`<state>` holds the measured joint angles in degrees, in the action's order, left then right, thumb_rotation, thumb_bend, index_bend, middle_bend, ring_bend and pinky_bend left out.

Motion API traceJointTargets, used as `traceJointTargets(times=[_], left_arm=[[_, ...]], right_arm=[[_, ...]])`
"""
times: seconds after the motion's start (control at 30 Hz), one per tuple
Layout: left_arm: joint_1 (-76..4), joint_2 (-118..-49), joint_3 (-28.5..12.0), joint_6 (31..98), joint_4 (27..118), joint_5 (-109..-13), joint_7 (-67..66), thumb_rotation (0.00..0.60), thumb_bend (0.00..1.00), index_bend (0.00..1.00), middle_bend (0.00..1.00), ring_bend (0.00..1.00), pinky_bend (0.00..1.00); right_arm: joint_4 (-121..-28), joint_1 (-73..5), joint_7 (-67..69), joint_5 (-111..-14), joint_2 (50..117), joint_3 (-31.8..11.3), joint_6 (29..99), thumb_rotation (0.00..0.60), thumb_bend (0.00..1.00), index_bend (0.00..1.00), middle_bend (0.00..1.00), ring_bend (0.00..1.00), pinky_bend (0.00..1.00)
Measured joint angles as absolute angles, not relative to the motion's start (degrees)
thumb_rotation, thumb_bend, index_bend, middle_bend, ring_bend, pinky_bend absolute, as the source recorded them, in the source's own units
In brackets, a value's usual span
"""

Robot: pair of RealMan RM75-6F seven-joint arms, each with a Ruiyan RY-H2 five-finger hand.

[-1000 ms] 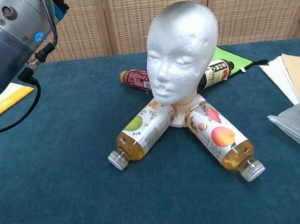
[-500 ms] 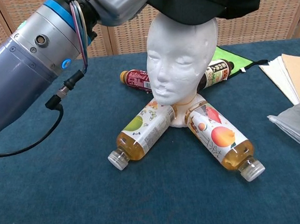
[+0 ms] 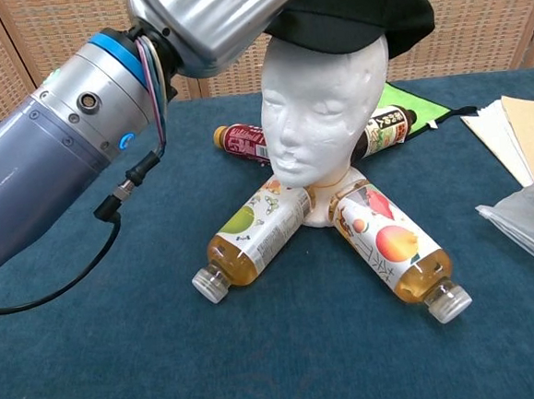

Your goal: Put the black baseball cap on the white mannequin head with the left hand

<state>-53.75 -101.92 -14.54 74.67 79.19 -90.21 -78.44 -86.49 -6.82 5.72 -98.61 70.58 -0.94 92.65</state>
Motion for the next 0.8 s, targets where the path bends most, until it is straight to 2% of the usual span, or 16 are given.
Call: traceJointTargets(times=[0.4, 0.8], left_arm=[[-54.2, -101.9, -15.6, 74.1, 80.2, -90.1, -80.0, 0.6, 0.78, 0.78, 0.91, 0.85, 0.75], [-54.1, -102.4, -14.7, 73.5, 80.7, -90.4, -81.2, 0.6, 0.78, 0.78, 0.91, 0.85, 0.75]], right_arm=[[-86.7, -6.8, 5.7, -98.7, 70.5, -0.9, 92.6, 0.6, 0.05, 0.03, 0.0, 0.0, 0.0], [-86.7, -6.7, 5.7, -98.8, 70.4, -0.8, 92.7, 0.6, 0.05, 0.03, 0.0, 0.0, 0.0]])
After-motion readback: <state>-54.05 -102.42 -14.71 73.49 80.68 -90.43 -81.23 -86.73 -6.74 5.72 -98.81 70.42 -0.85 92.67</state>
